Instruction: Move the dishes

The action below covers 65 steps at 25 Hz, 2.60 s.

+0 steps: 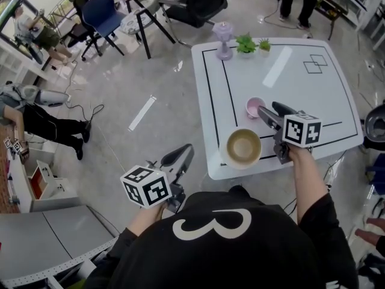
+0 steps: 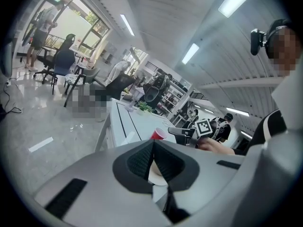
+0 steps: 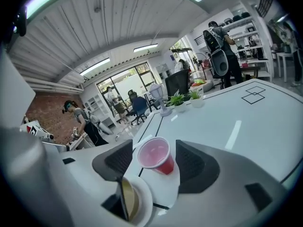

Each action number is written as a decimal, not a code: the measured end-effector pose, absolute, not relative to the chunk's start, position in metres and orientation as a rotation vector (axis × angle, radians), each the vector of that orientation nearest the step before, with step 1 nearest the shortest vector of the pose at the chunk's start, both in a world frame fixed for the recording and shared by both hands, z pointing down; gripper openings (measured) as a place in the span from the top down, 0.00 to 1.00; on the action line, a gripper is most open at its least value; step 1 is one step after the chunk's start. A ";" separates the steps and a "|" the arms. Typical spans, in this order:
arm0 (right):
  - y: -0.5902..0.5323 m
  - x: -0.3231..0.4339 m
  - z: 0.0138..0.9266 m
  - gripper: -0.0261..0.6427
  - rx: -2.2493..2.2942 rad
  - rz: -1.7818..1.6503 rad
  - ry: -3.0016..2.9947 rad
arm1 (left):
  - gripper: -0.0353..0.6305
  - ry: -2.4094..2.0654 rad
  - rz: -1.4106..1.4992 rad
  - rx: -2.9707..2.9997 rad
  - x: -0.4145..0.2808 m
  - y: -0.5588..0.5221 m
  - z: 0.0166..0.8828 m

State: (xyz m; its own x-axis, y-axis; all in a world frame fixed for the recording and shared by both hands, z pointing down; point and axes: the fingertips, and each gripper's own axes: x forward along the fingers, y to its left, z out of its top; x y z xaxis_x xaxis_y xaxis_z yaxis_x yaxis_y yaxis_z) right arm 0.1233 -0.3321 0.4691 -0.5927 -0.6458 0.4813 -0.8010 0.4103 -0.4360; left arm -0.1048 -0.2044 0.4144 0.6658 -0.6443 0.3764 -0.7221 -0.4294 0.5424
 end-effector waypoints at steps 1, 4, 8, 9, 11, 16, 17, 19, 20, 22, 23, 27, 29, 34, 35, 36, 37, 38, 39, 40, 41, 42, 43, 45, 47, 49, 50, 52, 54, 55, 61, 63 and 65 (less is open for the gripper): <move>-0.329 0.125 0.469 0.56 1.275 0.951 -2.430 | 0.94 -1.047 0.145 2.187 -0.105 -0.204 0.415; -0.320 0.123 0.462 0.56 1.275 0.938 -2.446 | 0.94 -1.033 0.152 2.189 -0.104 -0.201 0.417; -0.302 0.122 0.465 0.56 1.249 0.932 -2.437 | 0.94 -1.011 0.157 2.199 -0.100 -0.199 0.417; -0.297 0.121 0.466 0.56 1.243 0.935 -2.435 | 0.94 -1.005 0.156 2.203 -0.100 -0.198 0.416; -0.288 0.118 0.467 0.56 1.229 0.942 -2.437 | 0.94 -0.994 0.156 2.210 -0.099 -0.198 0.415; -0.271 0.112 0.476 0.57 1.212 0.955 -2.421 | 0.94 -0.972 0.166 2.224 -0.097 -0.198 0.417; -0.267 0.111 0.480 0.57 1.209 0.960 -2.413 | 0.94 -0.966 0.168 2.227 -0.096 -0.199 0.417; -0.261 0.109 0.487 0.57 1.204 0.971 -2.398 | 0.94 -0.955 0.170 2.234 -0.096 -0.199 0.418; -0.258 0.108 0.491 0.58 1.200 0.977 -2.390 | 0.94 -0.951 0.171 2.238 -0.096 -0.200 0.418; -0.252 0.106 0.499 0.58 1.192 0.994 -2.375 | 0.94 -0.945 0.170 2.247 -0.096 -0.203 0.417; -0.249 0.105 0.503 0.59 1.188 1.005 -2.366 | 0.94 -0.943 0.169 2.250 -0.096 -0.204 0.416; -0.240 0.101 0.517 0.59 1.169 1.060 -2.340 | 0.94 -0.945 0.174 2.246 -0.096 -0.207 0.416; -0.237 0.099 0.524 0.59 1.159 1.081 -2.329 | 0.94 -0.945 0.181 2.244 -0.096 -0.208 0.417; -0.233 0.094 0.534 0.62 1.149 1.099 -2.307 | 0.94 -0.961 0.166 2.244 -0.097 -0.215 0.416; -0.231 0.092 0.536 0.62 1.142 1.105 -2.307 | 0.94 -0.962 0.167 2.242 -0.096 -0.215 0.416; -0.231 0.091 0.537 0.63 1.139 1.110 -2.306 | 0.94 -0.962 0.170 2.241 -0.096 -0.215 0.416; -0.230 0.091 0.538 0.65 1.142 1.108 -2.302 | 0.94 -0.961 0.173 2.242 -0.095 -0.215 0.417; -0.230 0.092 0.539 0.67 1.150 1.104 -2.296 | 0.94 -0.959 0.176 2.243 -0.094 -0.216 0.416; -0.231 0.093 0.539 0.69 1.161 1.104 -2.292 | 0.94 -0.957 0.177 2.245 -0.093 -0.216 0.416; -0.231 0.093 0.540 0.72 1.172 1.108 -2.290 | 0.94 -0.956 0.178 2.245 -0.093 -0.216 0.416; -0.232 0.093 0.540 0.75 1.182 1.115 -2.289 | 0.94 -0.955 0.178 2.245 -0.092 -0.216 0.416; -0.232 0.093 0.541 0.78 1.189 1.123 -2.288 | 0.94 -0.954 0.178 2.244 -0.092 -0.216 0.417; -0.231 0.093 0.542 0.81 1.193 1.133 -2.286 | 0.94 -0.952 0.180 2.243 -0.091 -0.215 0.417; -0.231 0.093 0.542 0.84 1.201 1.146 -2.286 | 0.94 -0.947 0.186 2.240 -0.088 -0.214 0.420; -0.231 0.095 0.543 0.86 1.220 1.134 -2.274 | 0.94 -0.945 0.191 2.236 -0.087 -0.212 0.422; -0.232 0.097 0.543 0.89 1.238 1.128 -2.265 | 0.94 -0.940 0.195 2.231 -0.086 -0.211 0.424; -0.232 0.098 0.542 0.90 1.247 1.132 -2.263 | 0.94 -0.936 0.198 2.229 -0.085 -0.211 0.425; -0.233 0.099 0.543 0.91 1.265 1.142 -2.260 | 0.94 -0.926 0.207 2.228 -0.082 -0.210 0.427; -0.234 0.102 0.542 0.91 1.285 1.152 -2.264 | 0.94 -0.917 0.215 2.229 -0.079 -0.210 0.428; -0.235 0.103 0.540 0.91 1.293 1.154 -2.269 | 0.94 -0.914 0.218 2.231 -0.077 -0.210 0.428; -0.235 0.111 0.523 0.90 1.329 1.159 -2.306 | 0.94 -0.903 0.225 2.251 -0.071 -0.211 0.423; -0.237 0.117 0.518 0.90 1.344 1.155 -2.313 | 0.94 -0.901 0.225 2.257 -0.068 -0.212 0.421; -0.241 0.125 0.512 0.90 1.364 1.144 -2.320 | 0.94 -0.898 0.221 2.265 -0.063 -0.215 0.419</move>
State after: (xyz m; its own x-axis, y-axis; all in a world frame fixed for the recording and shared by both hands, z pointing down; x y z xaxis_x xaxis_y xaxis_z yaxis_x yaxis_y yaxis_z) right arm 0.1252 -0.2411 0.5120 -0.5466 -0.6467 0.5321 -0.8157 0.2674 -0.5129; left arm -0.0629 -0.2149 0.4189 0.7474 -0.5429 0.3829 -0.6586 -0.5302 0.5340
